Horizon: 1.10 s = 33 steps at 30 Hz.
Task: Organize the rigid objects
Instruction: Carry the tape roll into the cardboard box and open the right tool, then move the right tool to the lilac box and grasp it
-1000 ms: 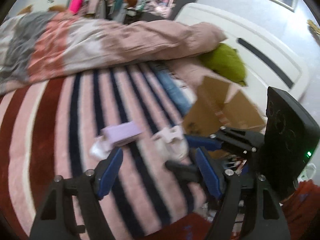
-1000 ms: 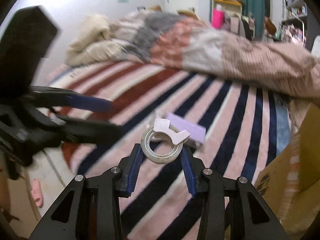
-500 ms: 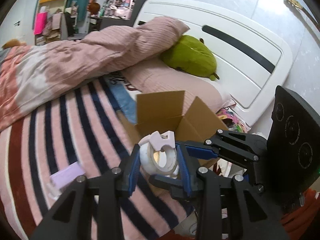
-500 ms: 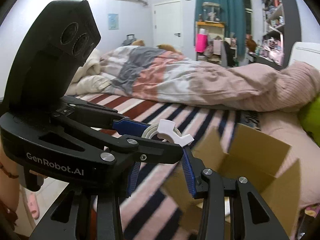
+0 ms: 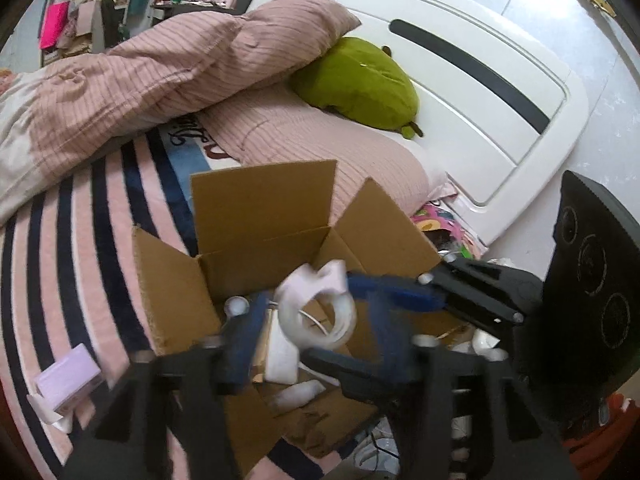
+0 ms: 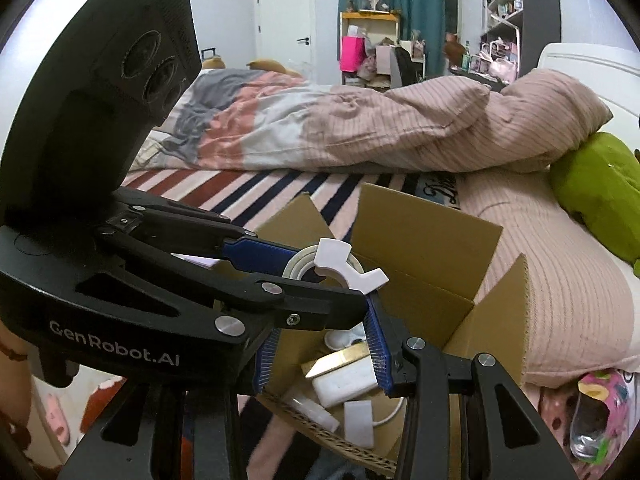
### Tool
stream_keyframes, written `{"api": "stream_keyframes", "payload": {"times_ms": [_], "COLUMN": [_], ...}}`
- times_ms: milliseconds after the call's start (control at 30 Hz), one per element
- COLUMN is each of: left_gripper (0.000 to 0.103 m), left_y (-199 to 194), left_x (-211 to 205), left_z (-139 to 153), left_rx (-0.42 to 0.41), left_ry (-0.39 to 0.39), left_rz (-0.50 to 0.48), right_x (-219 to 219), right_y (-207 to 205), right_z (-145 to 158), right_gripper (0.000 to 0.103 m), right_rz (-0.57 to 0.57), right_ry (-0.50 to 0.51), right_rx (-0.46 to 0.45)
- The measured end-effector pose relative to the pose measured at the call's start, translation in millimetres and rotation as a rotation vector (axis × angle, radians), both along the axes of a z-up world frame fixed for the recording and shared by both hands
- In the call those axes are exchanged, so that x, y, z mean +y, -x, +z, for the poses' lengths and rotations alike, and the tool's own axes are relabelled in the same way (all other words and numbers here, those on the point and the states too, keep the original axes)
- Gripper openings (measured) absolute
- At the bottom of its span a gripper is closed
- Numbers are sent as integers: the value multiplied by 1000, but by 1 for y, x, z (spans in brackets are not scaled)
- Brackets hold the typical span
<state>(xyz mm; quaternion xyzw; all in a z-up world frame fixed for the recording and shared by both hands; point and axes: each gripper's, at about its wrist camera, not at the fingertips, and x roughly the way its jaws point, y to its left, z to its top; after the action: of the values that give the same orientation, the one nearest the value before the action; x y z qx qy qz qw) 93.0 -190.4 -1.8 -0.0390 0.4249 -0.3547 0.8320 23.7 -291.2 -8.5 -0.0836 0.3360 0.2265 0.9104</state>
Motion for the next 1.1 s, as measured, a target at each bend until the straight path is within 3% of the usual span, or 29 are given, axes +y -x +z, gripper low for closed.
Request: {"api": "stream_keyframes", "payload": {"times_ms": [67, 133, 467, 733, 933, 1100], "left_gripper": [69, 70, 73, 76, 77, 77], "left_y": [1, 2, 23, 47, 61, 64], "left_x": [3, 7, 62, 145, 218, 266], "left_z": [1, 4, 25, 28, 5, -35], "left_rx": [-4, -6, -69, -112, -98, -34], "left_ry": [-2, 6, 10, 5, -18, -25], "left_rz": [10, 14, 93, 224, 354, 434], "right_x": [-3, -2, 12, 63, 130, 184], "right_y": [0, 2, 11, 21, 22, 6], "right_z": [-1, -1, 5, 17, 7, -28], "right_gripper": [62, 67, 67, 67, 67, 67], "right_rz": [-12, -11, -1, 91, 251, 341], "right_ry": [7, -5, 16, 9, 15, 0], "right_rx": [0, 1, -6, -42, -34, 78]}}
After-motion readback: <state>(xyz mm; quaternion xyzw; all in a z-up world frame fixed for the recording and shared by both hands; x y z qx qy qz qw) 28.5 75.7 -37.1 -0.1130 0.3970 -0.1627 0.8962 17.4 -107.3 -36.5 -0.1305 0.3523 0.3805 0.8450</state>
